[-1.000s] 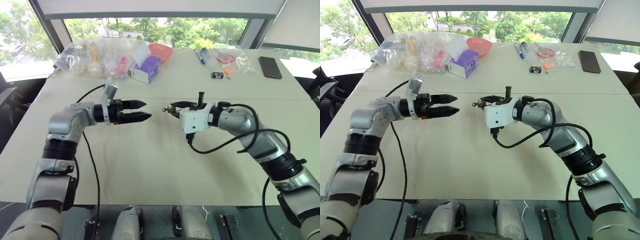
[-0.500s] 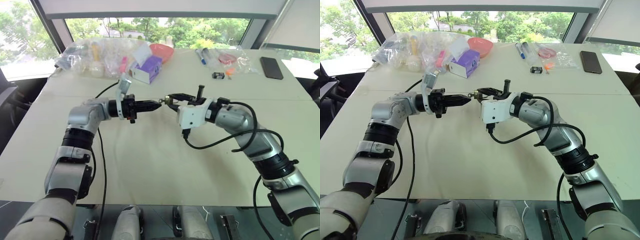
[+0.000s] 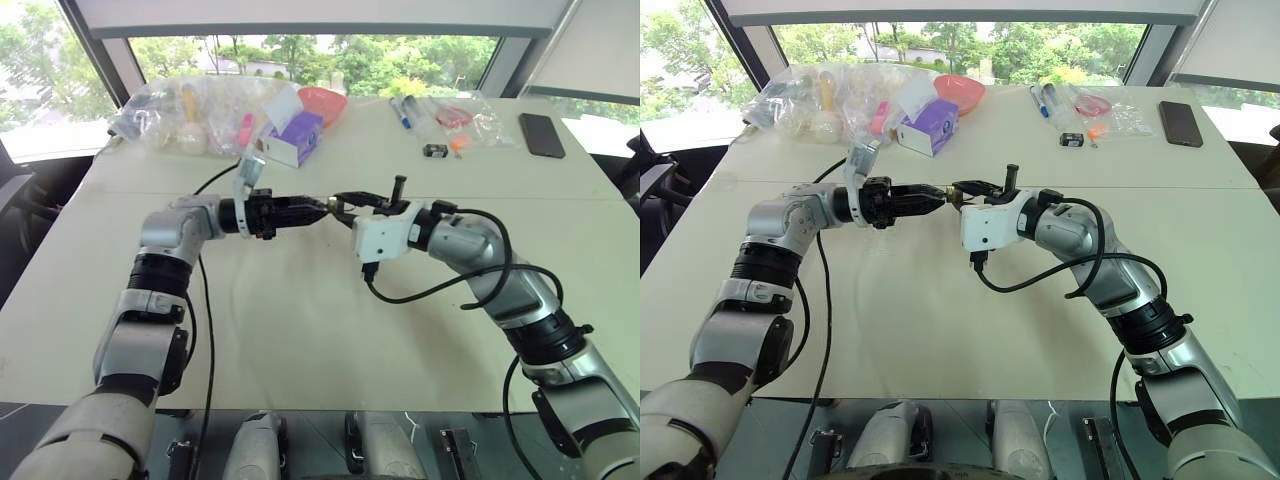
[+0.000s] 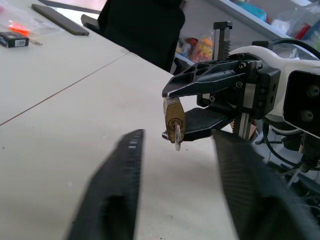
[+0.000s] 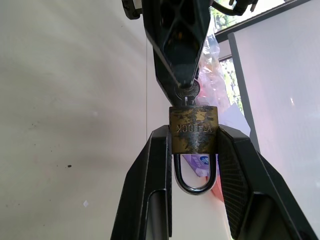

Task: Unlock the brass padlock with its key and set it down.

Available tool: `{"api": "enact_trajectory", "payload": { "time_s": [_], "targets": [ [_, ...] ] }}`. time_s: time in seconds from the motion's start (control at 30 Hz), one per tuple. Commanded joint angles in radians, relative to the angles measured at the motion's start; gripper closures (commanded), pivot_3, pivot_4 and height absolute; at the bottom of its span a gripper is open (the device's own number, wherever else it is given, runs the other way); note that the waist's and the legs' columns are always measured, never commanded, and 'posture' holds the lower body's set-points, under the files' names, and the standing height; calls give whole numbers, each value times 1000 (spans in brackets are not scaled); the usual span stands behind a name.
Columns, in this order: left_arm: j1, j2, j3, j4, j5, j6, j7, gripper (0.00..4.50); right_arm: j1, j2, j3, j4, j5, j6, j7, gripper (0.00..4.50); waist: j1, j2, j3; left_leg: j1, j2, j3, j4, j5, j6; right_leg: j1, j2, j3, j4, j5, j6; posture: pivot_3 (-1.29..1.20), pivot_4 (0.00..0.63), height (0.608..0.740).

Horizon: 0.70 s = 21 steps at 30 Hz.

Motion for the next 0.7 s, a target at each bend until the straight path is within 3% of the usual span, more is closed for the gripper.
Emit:
{"api": "enact_trajectory", "payload": {
  "time_s": [0.03, 0.17, 0.37, 0.53, 0.7],
  "targets": [
    [-14, 8, 24, -24, -4, -15, 0, 1765, -11, 6, -43, -25, 1, -8, -11, 3837, 0, 0, 0, 0, 0, 0, 0, 0, 0, 0, 0, 0, 0, 0, 0, 0, 150, 734],
    [-15, 3, 30, -21, -7, -16, 5, 1765, -12, 10, -43, -21, 0, -9, -11, 3837, 0, 0, 0, 0, 0, 0, 0, 0, 0, 0, 0, 0, 0, 0, 0, 0, 150, 734],
    [-4, -2, 19, -36, 1, -26, 6, 4444, -12, 15, -44, -26, -1, -8, -9, 3837, 0, 0, 0, 0, 0, 0, 0, 0, 0, 0, 0, 0, 0, 0, 0, 0, 150, 734],
    [-2, -10, 3, -35, 49, -113, 38, 4444, -5, 15, -41, -42, 4, -3, 7, 3837, 1, 0, 0, 0, 0, 0, 0, 0, 0, 0, 0, 0, 0, 0, 0, 0, 150, 734],
    [13, -3, -87, -35, 209, -396, 43, 4444, 9, 18, -45, -58, 28, 15, 45, 3837, 2, 0, 0, 0, 0, 0, 0, 0, 0, 0, 0, 0, 0, 0, 0, 0, 150, 734]
  ]
}}
